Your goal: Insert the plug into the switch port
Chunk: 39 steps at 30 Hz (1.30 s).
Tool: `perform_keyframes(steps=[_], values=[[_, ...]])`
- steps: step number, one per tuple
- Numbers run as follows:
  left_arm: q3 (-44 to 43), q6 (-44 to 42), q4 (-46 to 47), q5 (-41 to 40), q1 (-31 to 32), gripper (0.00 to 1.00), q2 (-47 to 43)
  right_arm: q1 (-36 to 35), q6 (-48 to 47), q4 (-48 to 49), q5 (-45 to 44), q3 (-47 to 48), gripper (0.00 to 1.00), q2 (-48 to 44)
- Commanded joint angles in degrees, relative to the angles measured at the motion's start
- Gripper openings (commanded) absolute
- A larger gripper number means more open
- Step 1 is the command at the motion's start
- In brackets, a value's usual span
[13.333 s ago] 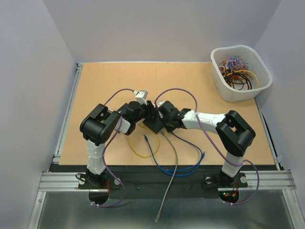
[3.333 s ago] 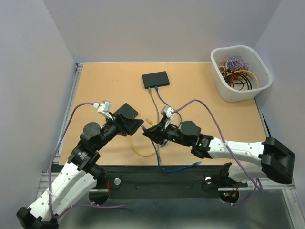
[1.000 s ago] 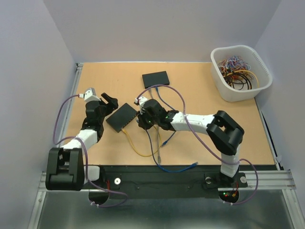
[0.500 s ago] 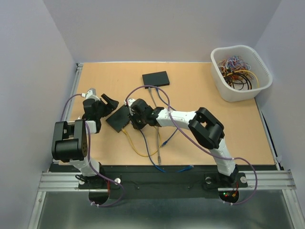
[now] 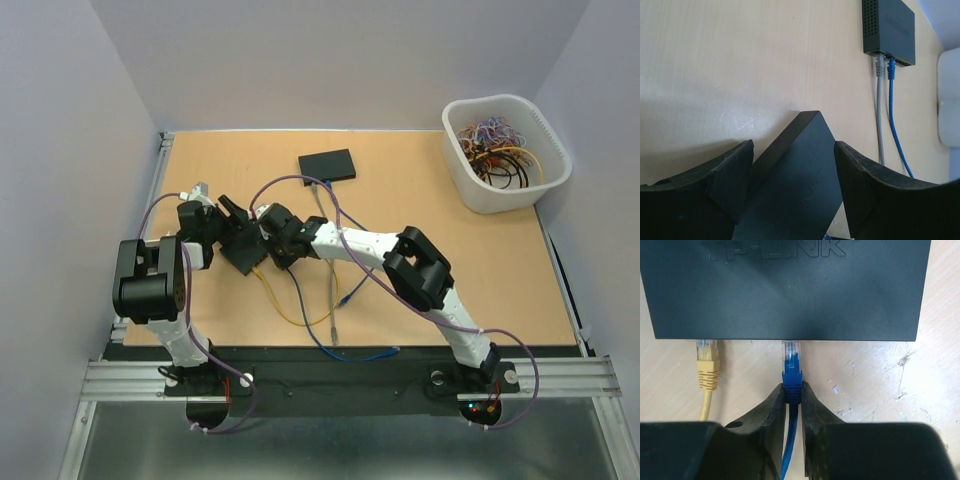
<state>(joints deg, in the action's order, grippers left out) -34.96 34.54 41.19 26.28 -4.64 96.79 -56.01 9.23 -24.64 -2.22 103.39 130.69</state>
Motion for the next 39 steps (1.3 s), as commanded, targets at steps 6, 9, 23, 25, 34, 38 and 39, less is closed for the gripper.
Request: perform_keyframes(steps=[6, 9, 23, 25, 34, 38, 39], values=[[-3.8, -1.1, -4.7, 3.2, -0.5, 0.76, 1.9, -3.2, 0.6, -11.8, -8.6, 13.7, 0.0, 6.0], [-3.9, -1.8, -5.2, 4.0, -0.4, 0.75, 1.8, -3.2, 1.5, -13.3, -10.9, 16.0, 0.0, 7.5], [-5.4, -2.9, -7.2, 6.1, 0.7, 0.64, 3.2, -3.3, -4.8, -4.6, -12.7, 13.9, 0.0, 7.5], [-5.9, -3.3, -8.0, 6.1, 0.8, 0.59, 3.3, -3.3, -6.3, -2.2, -13.3, 12.8, 0.0, 7.4], [-8.7, -6.2, -13.1, 4.0, 2.4, 0.55, 3.7, -3.3, -10.6, 3.4, -18.3, 14.7, 0.0, 10.0], [-9.9, -7.2, -14.6, 3.9, 2.5, 0.55, 4.7, -3.3, -15.1, 11.1, -19.8, 8.3, 0.0, 9.4], [-10.4, -7.5, -15.3, 3.7, 2.4, 0.55, 5.1, -3.2, -16.0, 13.2, -19.9, 6.7, 0.0, 9.0]])
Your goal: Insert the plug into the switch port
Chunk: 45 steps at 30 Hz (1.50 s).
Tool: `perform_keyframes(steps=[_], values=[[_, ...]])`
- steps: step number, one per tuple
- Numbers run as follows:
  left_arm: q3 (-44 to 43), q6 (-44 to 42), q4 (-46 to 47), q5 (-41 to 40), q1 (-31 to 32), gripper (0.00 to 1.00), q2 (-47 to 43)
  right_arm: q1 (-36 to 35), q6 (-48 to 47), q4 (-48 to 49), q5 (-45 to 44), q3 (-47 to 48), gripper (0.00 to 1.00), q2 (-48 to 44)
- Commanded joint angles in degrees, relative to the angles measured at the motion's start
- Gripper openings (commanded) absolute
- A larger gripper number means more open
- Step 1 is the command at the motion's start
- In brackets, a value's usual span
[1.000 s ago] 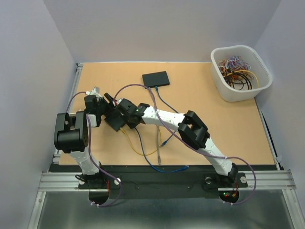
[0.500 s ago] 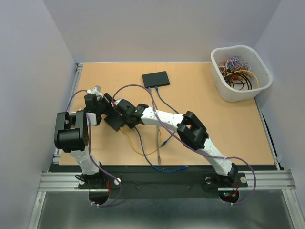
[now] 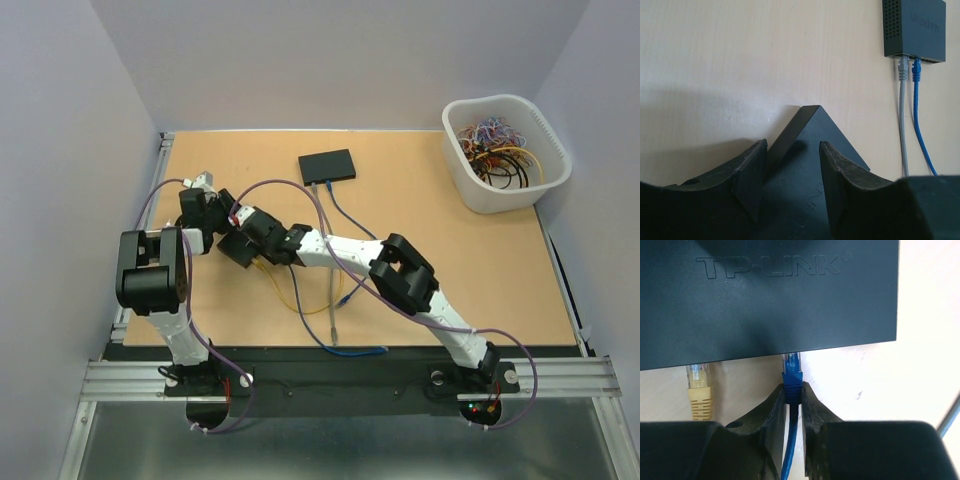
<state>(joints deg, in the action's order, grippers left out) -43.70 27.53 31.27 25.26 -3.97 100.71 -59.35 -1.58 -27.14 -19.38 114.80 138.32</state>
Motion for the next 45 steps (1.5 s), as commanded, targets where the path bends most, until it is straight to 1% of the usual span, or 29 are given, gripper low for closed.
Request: perform_keyframes(steps=[1, 4, 5, 6, 7, 9, 10, 12, 14, 19, 23, 25, 27, 30, 33, 36, 40, 43, 45], values=[[-2.7, -0.9, -6.6, 4.7, 1.8, 0.55, 1.5, 0.1, -6.7, 19.2, -2.9, -5.9, 0.01, 0.7], [-4.5, -1.8, -8.2, 5.4, 1.8, 0.55, 3.0, 0.2, -9.9, 24.8, -0.7, -10.4, 0.01, -0.8], [-5.1, -2.0, -8.8, 5.7, 1.7, 0.55, 3.4, 0.2, -10.9, 26.5, 0.6, -13.1, 0.01, -1.4], [-6.2, -2.2, -9.8, 6.0, 1.5, 0.55, 3.8, 0.4, -11.9, 30.5, 3.0, -14.5, 0.01, -2.0], [-6.7, -2.5, -10.1, 6.6, 1.2, 0.55, 4.3, 0.6, -13.2, 31.8, 4.2, -15.3, 0.01, -2.4], [-7.3, -2.5, -10.1, 8.8, 0.5, 0.55, 5.5, 1.1, -14.4, 33.2, 6.9, -16.0, 0.0, -3.1], [-7.4, -2.5, -9.7, 9.6, 0.1, 0.55, 5.9, 1.5, -16.2, 33.4, 10.7, -16.4, 0.0, -3.1], [-7.4, -2.2, -9.6, 9.9, -0.1, 0.55, 5.9, 1.8, -18.4, 33.5, 14.3, -16.5, 0.0, -3.5], [-7.4, -2.0, -9.6, 9.9, -0.1, 0.55, 6.0, 1.8, -20.7, 33.5, 15.0, -15.7, 0.0, -3.1], [-7.0, -2.1, -9.4, 9.9, -0.1, 0.55, 5.8, 3.1, -21.7, 33.4, 14.1, -9.2, 0.0, 1.6], [-6.6, -2.4, -8.7, 10.3, -0.2, 0.55, 5.6, 4.4, -21.8, 33.4, 18.6, -3.8, 0.01, 5.5], [-6.4, -2.6, -8.7, 10.4, -0.3, 0.55, 5.4, 4.6, -22.0, 33.0, 19.5, 1.1, 0.05, 9.0], [-6.1, -2.7, -8.4, 10.5, -0.3, 0.55, 5.4, 4.7, -21.9, 31.8, 22.5, 6.1, 0.08, 10.7], [-6.0, -3.2, -8.2, 10.8, -0.3, 0.55, 5.3, 4.6, -21.4, 29.9, 28.3, 9.2, 0.18, 12.4], [-6.4, -3.6, -8.2, 11.0, -0.3, 0.53, 5.6, 4.3, -20.7, 24.6, 35.8, 13.9, 0.22, 13.8], [-7.2, -4.4, -8.5, 11.8, -0.3, 0.53, 6.2, 3.4, -21.1, 23.8, 38.0, 14.0, 0.23, 13.2], [-7.9, -5.0, -8.7, 13.0, -0.6, 0.53, 6.8, 0.4, -23.0, 23.5, 39.9, 12.1, 0.22, 12.6], [-8.0, -5.3, -8.6, 13.2, -0.7, 0.53, 6.9, -0.2, -23.8, 23.6, 38.8, 12.4, 0.19, 13.6], [-7.9, -5.4, -8.4, 13.4, -0.8, 0.52, 6.9, 0.2, -23.8, 23.5, 38.6, 13.7, 0.18, 14.4]])
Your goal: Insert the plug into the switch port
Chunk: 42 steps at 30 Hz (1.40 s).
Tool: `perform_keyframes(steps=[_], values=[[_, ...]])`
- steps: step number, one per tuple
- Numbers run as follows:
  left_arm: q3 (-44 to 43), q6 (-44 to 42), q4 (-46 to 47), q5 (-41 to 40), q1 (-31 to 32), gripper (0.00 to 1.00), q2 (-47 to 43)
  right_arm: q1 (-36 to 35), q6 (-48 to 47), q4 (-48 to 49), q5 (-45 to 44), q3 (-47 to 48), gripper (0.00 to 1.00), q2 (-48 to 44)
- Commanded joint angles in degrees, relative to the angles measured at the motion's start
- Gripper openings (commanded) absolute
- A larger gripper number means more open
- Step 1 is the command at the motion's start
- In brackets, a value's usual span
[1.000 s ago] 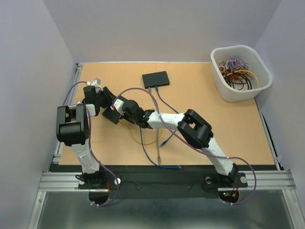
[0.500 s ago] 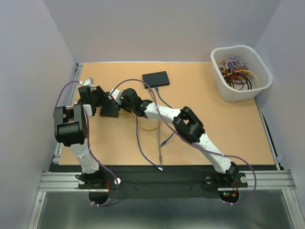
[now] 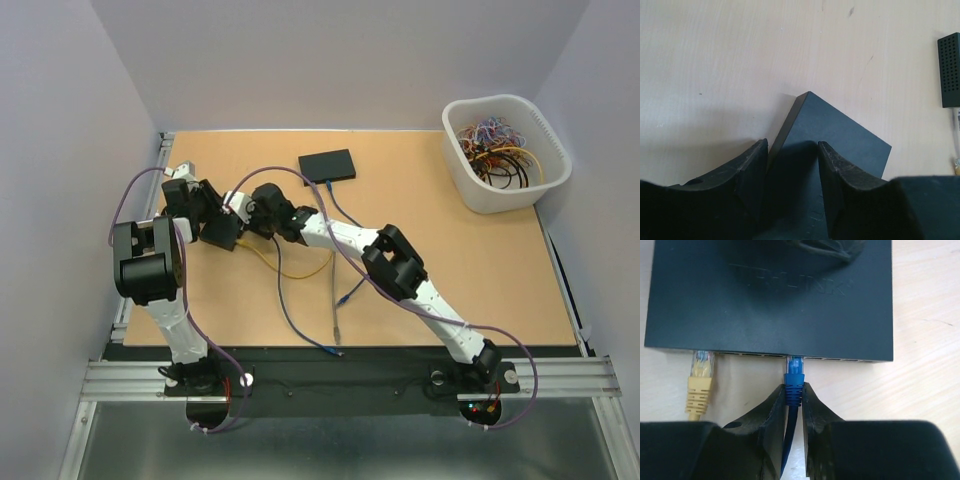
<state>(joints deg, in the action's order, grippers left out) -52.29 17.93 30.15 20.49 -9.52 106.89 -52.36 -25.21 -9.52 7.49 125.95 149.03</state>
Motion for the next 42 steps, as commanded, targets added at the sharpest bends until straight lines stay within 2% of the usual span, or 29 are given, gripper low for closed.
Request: perform_keyframes(steps=[1, 4, 7, 10, 12, 13, 17, 22, 26, 28, 29, 34, 42], values=[[0.8, 4.4, -7.1, 18.3, 4.6, 0.52, 0.8, -6.6, 0.2, 6.2, 13.0, 2.7, 0.18, 3.9], [1.0, 4.5, -6.8, 18.6, 4.5, 0.52, 0.9, -6.5, 0.3, 6.1, 12.6, 2.7, 0.2, 3.9], [0.9, 4.7, -6.7, 18.9, 4.3, 0.52, 1.0, -6.5, 0.4, 6.4, 12.0, 0.0, 0.31, 2.4], [1.0, 5.1, -6.2, 19.1, 4.1, 0.52, 1.1, -6.5, 1.7, 7.4, 11.2, -7.0, 0.51, -1.3], [1.1, 5.3, -6.2, 19.1, 4.2, 0.52, 1.1, -6.5, 2.6, 9.0, 10.6, -11.6, 0.6, -3.7], [1.1, 5.3, -6.0, 19.1, 4.1, 0.51, 1.1, -6.5, 3.2, 12.3, 9.7, -14.5, 0.67, -6.9], [0.4, 5.4, -6.3, 18.7, 4.2, 0.51, 1.3, -6.5, 5.8, 16.8, 6.9, -28.1, 0.75, -14.4], [0.1, 5.6, -6.9, 15.6, 4.1, 0.53, -0.3, -6.5, 8.6, 20.2, 2.4, -37.3, 0.8, -22.2], [-2.1, 5.5, -9.1, 12.3, 3.6, 0.54, -0.8, -6.5, 11.1, 20.1, -1.2, -41.6, 0.94, -26.7], [-2.5, 5.8, -9.2, 10.7, 3.5, 0.54, -1.3, -6.5, 11.9, 20.2, -4.0, -44.7, 0.96, -29.5], [-2.5, 5.9, -9.1, 9.2, 3.5, 0.54, -2.3, -6.5, 12.2, 20.2, -4.6, -45.5, 1.0, -30.3], [0.5, 7.6, -5.5, 3.6, 3.6, 0.54, -7.7, -6.5, 14.2, 20.2, -7.1, -50.5, 1.0, -37.1], [5.6, 10.9, -4.4, -7.4, 4.0, 0.57, -24.1, -6.5, 22.8, 20.2, -9.2, -54.8, 1.0, -48.7]])
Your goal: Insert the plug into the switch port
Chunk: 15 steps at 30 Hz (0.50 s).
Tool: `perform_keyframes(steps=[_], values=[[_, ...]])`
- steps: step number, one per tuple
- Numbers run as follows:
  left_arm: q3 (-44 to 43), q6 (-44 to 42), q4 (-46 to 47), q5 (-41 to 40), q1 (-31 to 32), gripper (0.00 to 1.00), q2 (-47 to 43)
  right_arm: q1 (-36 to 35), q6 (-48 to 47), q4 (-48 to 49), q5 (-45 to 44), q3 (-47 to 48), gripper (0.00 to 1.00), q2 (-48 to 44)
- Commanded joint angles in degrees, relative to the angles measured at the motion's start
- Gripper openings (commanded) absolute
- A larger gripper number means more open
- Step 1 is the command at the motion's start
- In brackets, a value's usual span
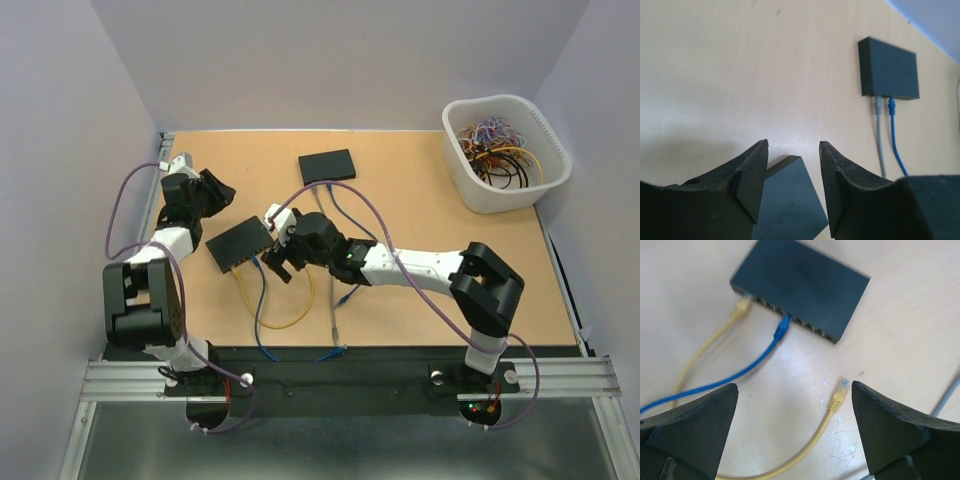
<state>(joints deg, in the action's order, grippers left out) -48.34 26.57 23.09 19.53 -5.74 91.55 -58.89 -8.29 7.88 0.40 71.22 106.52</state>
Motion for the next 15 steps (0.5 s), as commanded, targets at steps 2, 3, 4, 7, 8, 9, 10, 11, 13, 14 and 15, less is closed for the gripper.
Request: perform_keyframes(steps=[2, 3, 4, 7, 8, 9, 10, 11, 13, 14, 15], values=[[2.5, 4.1, 0.2, -9.8, 0.6, 0.59, -12.4, -0.1, 11.6, 2.8, -3.3, 0.1, 1.0, -9.7], [2.3, 4.7, -1.3, -10.8, 0.7, 0.6, -16.3, -0.1, 13.6, 2.9, -3.6, 0.2, 1.0, -11.2], [2.1, 4.9, -2.9, -11.5, 1.0, 0.61, -18.1, -0.1, 15.7, 2.8, -4.3, 0.6, 1.0, -12.6], [1.1, 5.4, -10.2, -12.7, 2.2, 0.62, -25.6, -0.1, 25.2, 2.8, -3.5, 2.2, 1.0, -18.7], [1.0, 5.2, -11.1, -12.1, 2.7, 0.63, -27.5, -0.1, 30.6, 2.9, -0.7, 3.2, 1.0, -20.5], [0.9, 5.1, -12.1, -10.8, 3.0, 0.63, -31.0, 0.0, 33.3, 3.1, 1.8, 3.7, 1.0, -23.2], [0.3, 5.1, -14.5, -9.9, 3.1, 0.63, -32.7, -0.1, 35.9, 4.8, 5.4, 4.0, 1.0, -24.4], [-0.1, 4.7, -15.3, -8.7, 3.1, 0.63, -34.5, -0.1, 38.7, 6.8, 7.1, 4.0, 1.0, -25.4], [-1.3, 2.6, -19.5, -6.2, 3.1, 0.63, -38.8, -0.1, 48.3, 11.8, 13.0, 4.4, 1.0, -27.1], [-3.1, 1.4, -21.3, -5.9, 3.1, 0.63, -39.9, -0.1, 51.5, 13.0, 14.6, 4.7, 1.0, -27.5], [-4.1, -0.1, -23.0, -5.6, 3.1, 0.63, -42.0, -0.1, 57.6, 14.0, 15.9, 5.8, 1.0, -27.9]])
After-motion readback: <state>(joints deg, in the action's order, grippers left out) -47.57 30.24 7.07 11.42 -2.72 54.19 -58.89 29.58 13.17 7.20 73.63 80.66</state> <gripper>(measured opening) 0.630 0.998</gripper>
